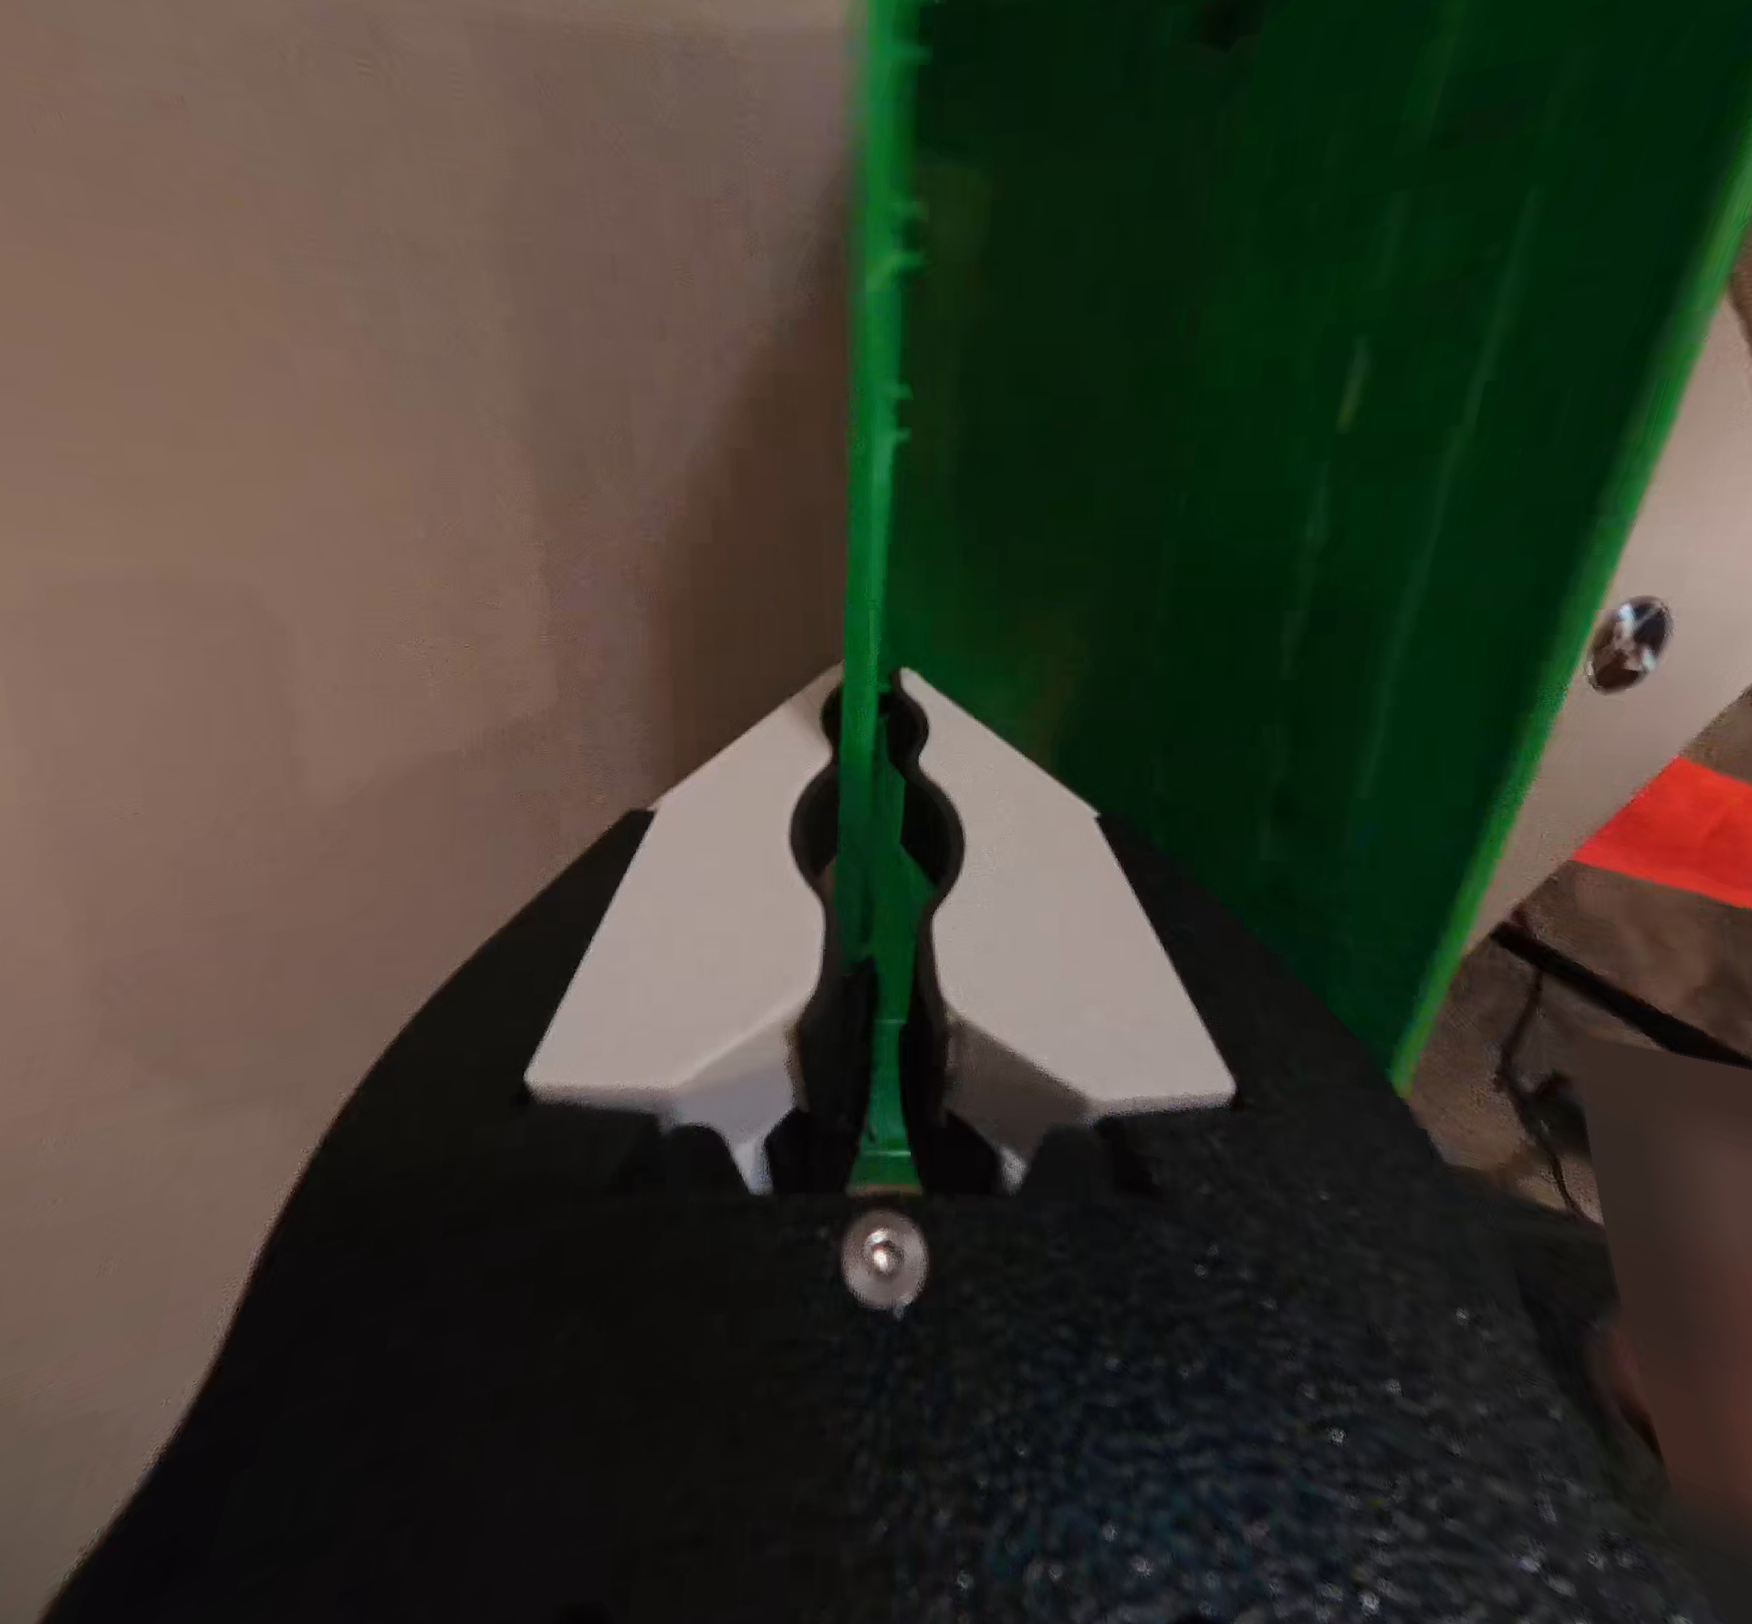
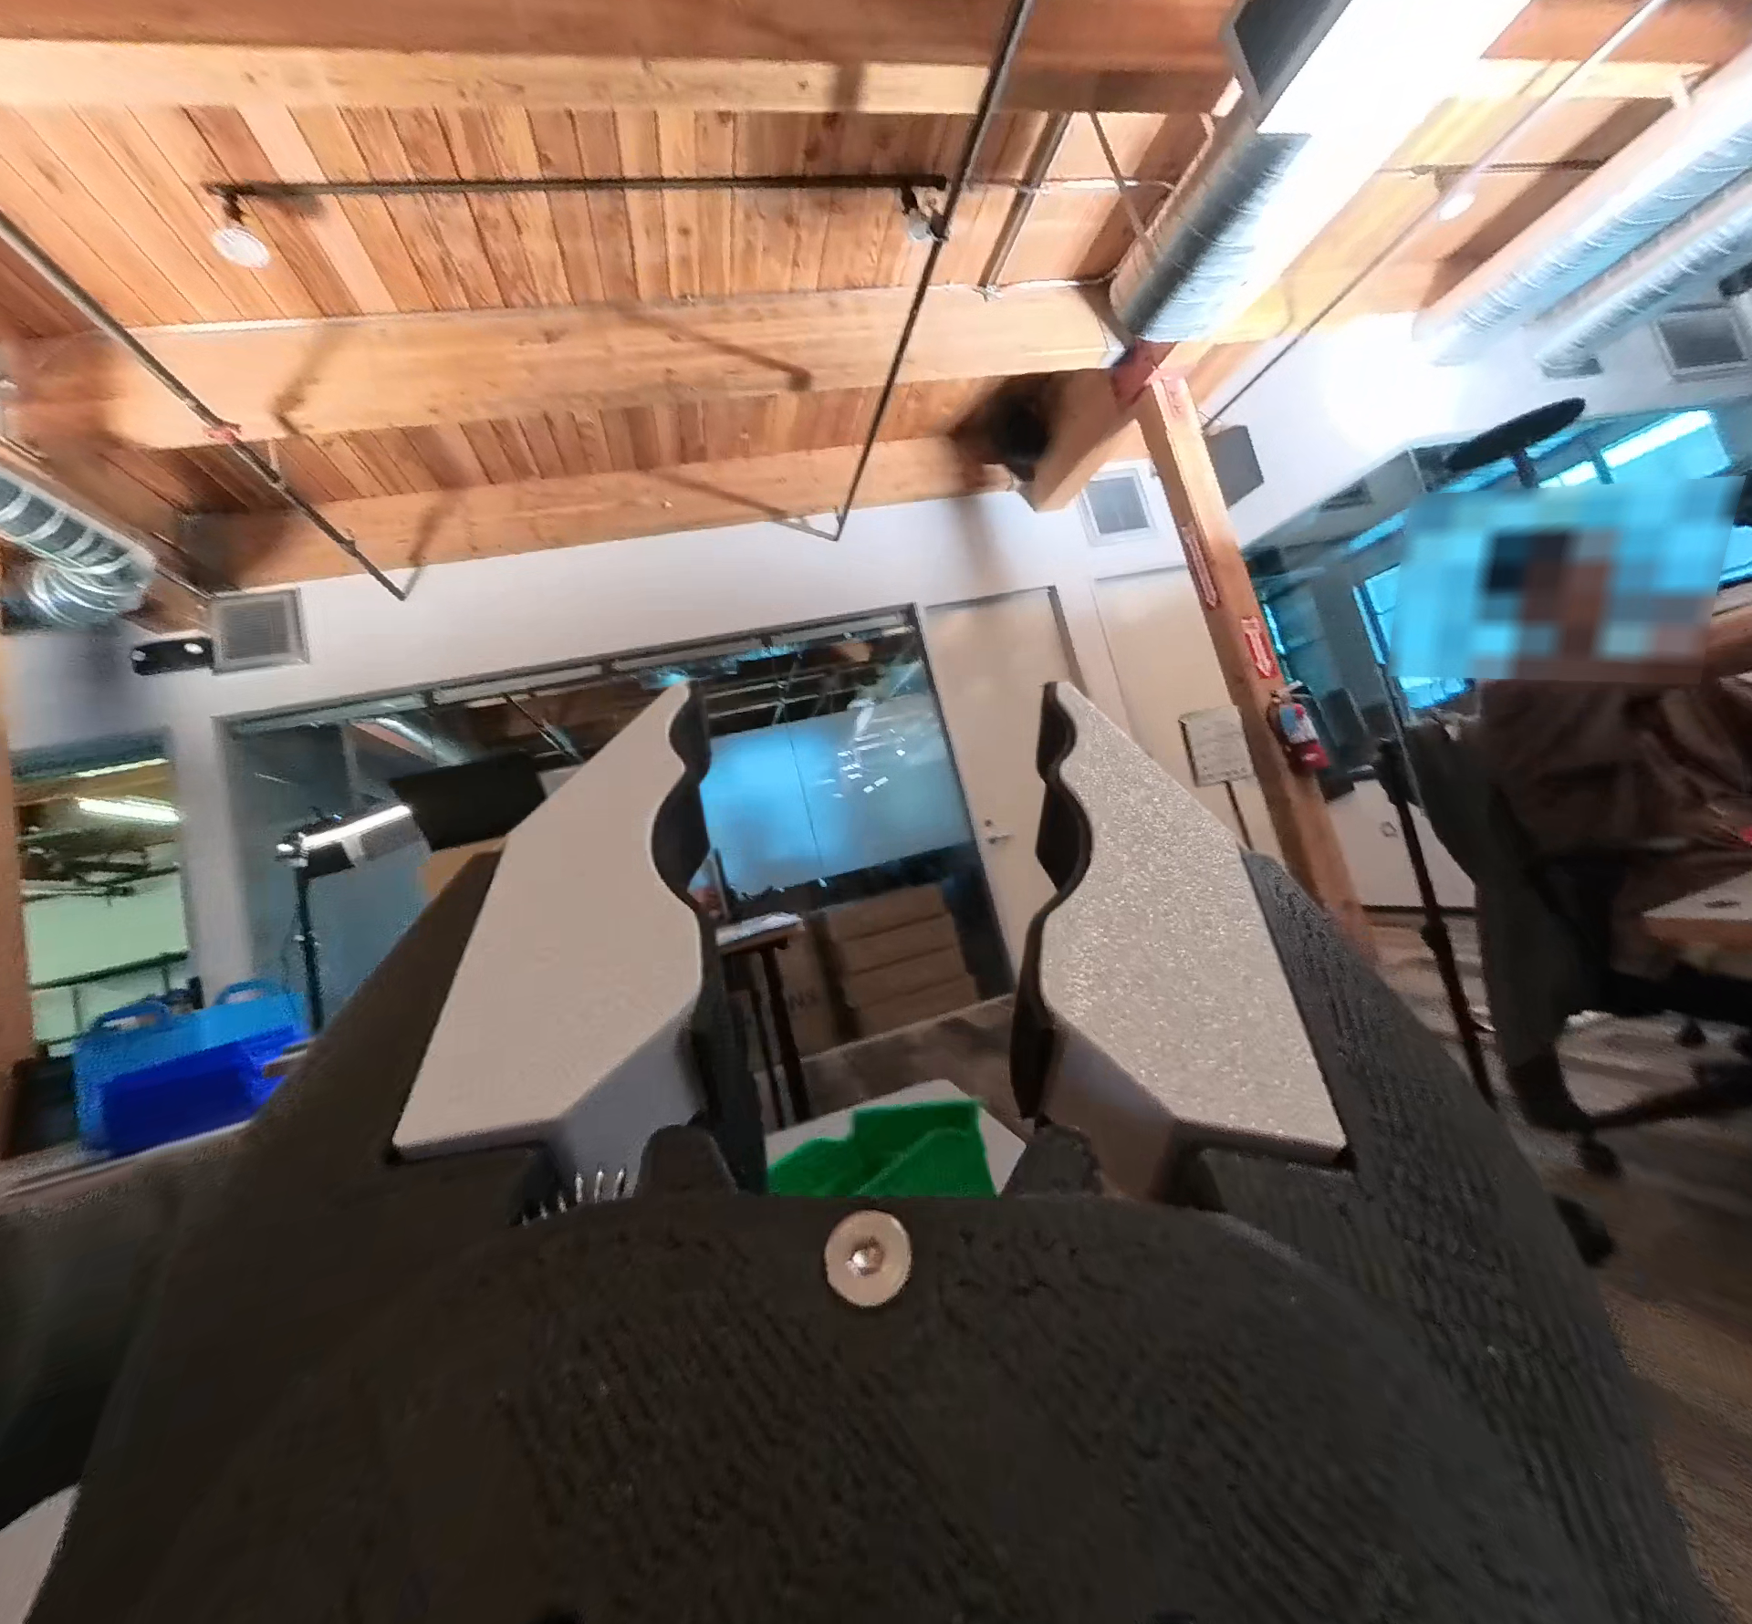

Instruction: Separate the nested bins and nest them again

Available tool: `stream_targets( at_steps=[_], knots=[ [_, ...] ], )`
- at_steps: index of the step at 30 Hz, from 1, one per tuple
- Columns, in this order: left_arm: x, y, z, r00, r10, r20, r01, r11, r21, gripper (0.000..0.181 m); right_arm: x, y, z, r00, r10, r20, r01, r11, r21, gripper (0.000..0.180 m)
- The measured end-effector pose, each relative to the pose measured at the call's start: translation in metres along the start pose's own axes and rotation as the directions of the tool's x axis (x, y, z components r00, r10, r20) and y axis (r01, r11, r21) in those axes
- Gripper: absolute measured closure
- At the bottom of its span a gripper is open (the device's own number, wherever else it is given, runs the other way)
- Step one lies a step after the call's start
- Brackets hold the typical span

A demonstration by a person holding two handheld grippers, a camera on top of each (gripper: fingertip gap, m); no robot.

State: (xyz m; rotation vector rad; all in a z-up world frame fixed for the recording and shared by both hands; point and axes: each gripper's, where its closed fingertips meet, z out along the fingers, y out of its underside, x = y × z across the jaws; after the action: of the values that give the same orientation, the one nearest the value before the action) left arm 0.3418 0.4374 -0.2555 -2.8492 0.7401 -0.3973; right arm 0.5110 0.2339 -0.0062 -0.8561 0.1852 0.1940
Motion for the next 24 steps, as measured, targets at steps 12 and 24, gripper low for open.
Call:
stream_targets(
  at_steps=[12,24],
  knots=[
    [-0.156,0.132,-0.229,0.989,-0.102,0.108,0.090,0.990,0.113,0.179,0.002,-0.003,0.000,0.996,0.084,0.026,-0.084,0.996,0.026,0.112],
    [-0.315,0.339,-0.356,0.882,-0.428,0.196,0.393,0.899,0.195,0.179,-0.024,0.000,0.006,0.995,-0.085,0.045,0.086,0.996,-0.008,0.112]
  ],
)
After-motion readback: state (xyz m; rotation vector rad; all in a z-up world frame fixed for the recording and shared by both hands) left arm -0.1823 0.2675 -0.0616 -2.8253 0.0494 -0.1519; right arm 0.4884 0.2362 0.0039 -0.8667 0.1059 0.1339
